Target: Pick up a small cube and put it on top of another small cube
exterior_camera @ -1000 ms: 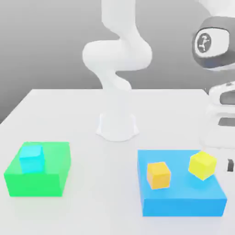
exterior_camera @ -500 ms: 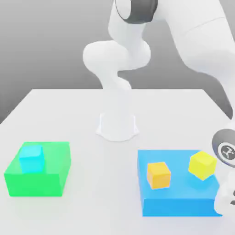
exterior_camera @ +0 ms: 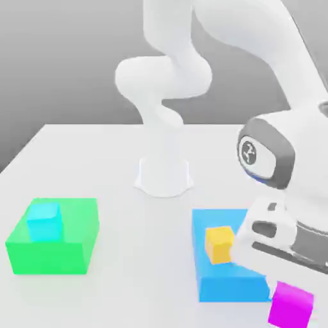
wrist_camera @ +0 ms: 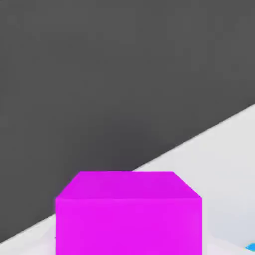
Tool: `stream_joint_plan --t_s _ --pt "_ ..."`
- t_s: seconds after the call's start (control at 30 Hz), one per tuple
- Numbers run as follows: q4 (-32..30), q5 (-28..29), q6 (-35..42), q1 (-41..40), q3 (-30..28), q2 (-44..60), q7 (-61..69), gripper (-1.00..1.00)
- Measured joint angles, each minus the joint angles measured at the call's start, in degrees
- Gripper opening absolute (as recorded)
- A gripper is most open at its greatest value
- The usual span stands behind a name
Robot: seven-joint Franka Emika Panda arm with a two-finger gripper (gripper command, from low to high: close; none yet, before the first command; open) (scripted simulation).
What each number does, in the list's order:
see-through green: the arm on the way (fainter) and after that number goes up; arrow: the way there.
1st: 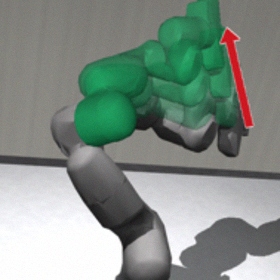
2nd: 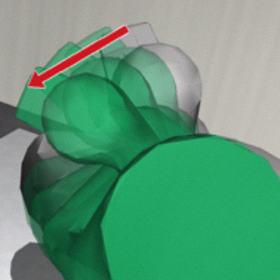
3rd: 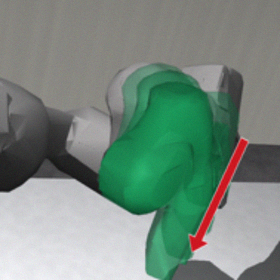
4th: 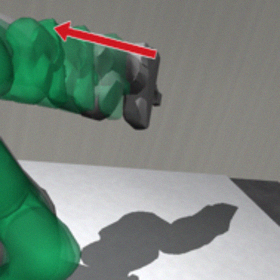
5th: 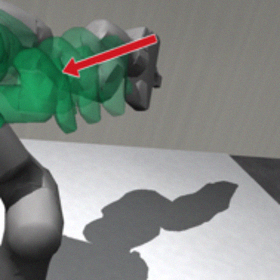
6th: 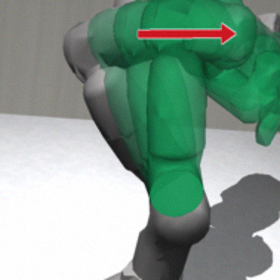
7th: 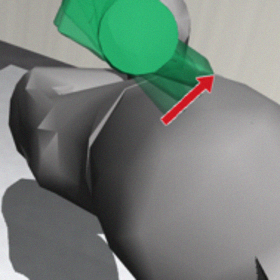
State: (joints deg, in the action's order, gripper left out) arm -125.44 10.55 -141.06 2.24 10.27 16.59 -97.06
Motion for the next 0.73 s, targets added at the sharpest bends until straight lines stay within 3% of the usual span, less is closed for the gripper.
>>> stream_joint_plan --t_s 0.2,0.3,0.43,0.6,0.63,0.73 --pt "-8.9 -3.4 1.9 -10.2 -6.7 -11.3 10.6 -1.00" --pt "-14.7 -5.0 3.8 -20.1 -11.9 -19.3 18.4 -1.00" --pt "-22.0 -6.4 6.2 -25.7 -18.8 -29.4 27.9 -1.00" --pt "-26.6 -7.9 -2.0 -27.5 -21.4 -25.7 31.5 -1.00" --pt "-27.1 -8.2 -3.8 -27.5 -21.5 -24.4 31.7 1.00" --pt "-27.1 -8.2 -3.8 -27.5 -21.5 -24.4 31.7 1.00"
